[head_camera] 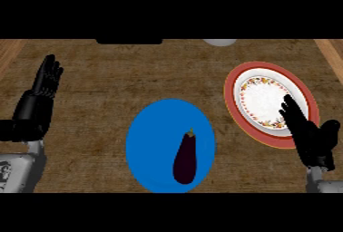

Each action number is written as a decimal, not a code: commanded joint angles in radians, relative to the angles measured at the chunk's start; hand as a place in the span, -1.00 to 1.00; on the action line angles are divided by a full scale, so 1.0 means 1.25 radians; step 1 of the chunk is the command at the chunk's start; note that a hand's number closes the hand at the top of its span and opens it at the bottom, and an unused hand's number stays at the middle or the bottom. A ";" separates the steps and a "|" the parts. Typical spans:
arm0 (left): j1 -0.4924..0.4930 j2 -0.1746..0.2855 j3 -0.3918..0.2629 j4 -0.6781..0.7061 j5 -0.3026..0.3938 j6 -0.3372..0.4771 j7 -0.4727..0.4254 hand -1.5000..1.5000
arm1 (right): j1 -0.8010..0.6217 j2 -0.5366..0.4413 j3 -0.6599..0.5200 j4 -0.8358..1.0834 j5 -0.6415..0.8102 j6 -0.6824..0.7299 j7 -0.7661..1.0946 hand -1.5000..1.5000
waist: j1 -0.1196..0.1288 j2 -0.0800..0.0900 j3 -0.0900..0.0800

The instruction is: Pick the eggplant from the plate and place it in the plate

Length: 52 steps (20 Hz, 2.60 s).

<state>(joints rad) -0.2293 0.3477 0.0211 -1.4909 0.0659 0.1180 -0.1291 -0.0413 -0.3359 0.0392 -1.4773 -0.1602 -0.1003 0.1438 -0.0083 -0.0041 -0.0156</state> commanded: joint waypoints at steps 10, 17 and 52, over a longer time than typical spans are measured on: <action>0.049 -0.052 -0.029 0.111 0.041 -0.025 0.176 0.00 | -0.129 0.094 0.110 -0.021 0.162 -0.090 -0.095 -1.00 | 0.010 0.005 0.014; 0.022 -0.068 -0.037 0.071 0.031 -0.016 0.254 0.00 | -0.081 0.051 0.233 0.032 0.232 0.074 -0.203 -1.00 | 0.008 0.003 0.013; 0.038 -0.103 0.011 0.074 -0.014 -0.071 0.246 0.00 | -0.278 0.153 0.362 -0.031 0.485 0.497 0.400 -1.00 | 0.009 0.003 0.012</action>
<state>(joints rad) -0.1734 0.2383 0.0444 -1.3870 0.0631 0.0283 0.1590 -0.3661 -0.2046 0.4984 -1.5601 0.4149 0.4832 0.6029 0.0028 -0.0002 -0.0002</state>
